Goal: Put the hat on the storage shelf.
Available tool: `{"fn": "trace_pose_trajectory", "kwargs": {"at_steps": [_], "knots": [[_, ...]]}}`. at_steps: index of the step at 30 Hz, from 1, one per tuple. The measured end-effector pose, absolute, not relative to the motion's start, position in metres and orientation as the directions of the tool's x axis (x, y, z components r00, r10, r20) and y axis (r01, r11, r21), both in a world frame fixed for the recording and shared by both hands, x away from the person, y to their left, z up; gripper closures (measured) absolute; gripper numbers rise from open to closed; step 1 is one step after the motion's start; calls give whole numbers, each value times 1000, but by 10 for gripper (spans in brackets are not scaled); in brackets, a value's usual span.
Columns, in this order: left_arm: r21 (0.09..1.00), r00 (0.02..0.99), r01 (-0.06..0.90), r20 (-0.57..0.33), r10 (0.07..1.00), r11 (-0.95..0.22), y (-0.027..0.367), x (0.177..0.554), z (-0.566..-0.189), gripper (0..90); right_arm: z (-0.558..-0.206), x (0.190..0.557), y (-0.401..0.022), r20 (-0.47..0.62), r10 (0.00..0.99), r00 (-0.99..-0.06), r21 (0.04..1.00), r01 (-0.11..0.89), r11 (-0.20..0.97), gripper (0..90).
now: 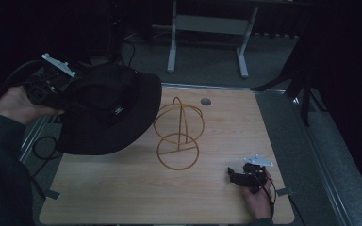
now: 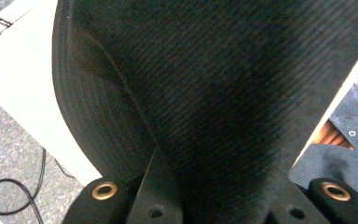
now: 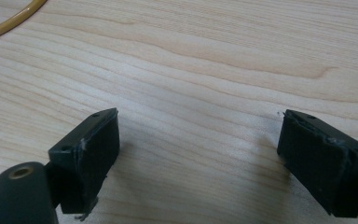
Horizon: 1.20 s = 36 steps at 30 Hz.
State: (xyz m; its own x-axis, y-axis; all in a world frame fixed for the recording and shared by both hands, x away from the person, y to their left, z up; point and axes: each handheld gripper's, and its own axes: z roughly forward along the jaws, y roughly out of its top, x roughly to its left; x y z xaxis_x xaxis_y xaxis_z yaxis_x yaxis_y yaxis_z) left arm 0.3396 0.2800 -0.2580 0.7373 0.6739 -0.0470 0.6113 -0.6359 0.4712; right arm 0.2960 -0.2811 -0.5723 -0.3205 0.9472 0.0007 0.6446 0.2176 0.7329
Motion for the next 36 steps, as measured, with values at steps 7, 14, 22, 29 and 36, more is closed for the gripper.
{"fn": "trace_pose_trajectory", "kwargs": {"at_steps": [7, 14, 22, 29, 36], "knots": [[487, 748, 596, -47, 662, -639, 270, 342, -249, 884, -572, 296, -281, 0, 947, -321, 733, 644, 218, 127], [488, 755, 588, -45, 655, -645, 259, 346, -243, 884, -572, 296, -281, -1, 947, -322, 733, 643, 219, 126], [485, 763, 579, -38, 646, -655, 242, 352, -237, 884, -572, 296, -281, -1, 947, -322, 733, 643, 219, 127], [467, 769, 575, -29, 638, -671, 228, 358, -231, 883, -572, 296, -281, 0, 947, -322, 734, 643, 219, 126], [460, 777, 566, -22, 629, -684, 214, 362, -228, 883, -572, 296, -281, 0, 947, -322, 733, 644, 219, 127]]}}
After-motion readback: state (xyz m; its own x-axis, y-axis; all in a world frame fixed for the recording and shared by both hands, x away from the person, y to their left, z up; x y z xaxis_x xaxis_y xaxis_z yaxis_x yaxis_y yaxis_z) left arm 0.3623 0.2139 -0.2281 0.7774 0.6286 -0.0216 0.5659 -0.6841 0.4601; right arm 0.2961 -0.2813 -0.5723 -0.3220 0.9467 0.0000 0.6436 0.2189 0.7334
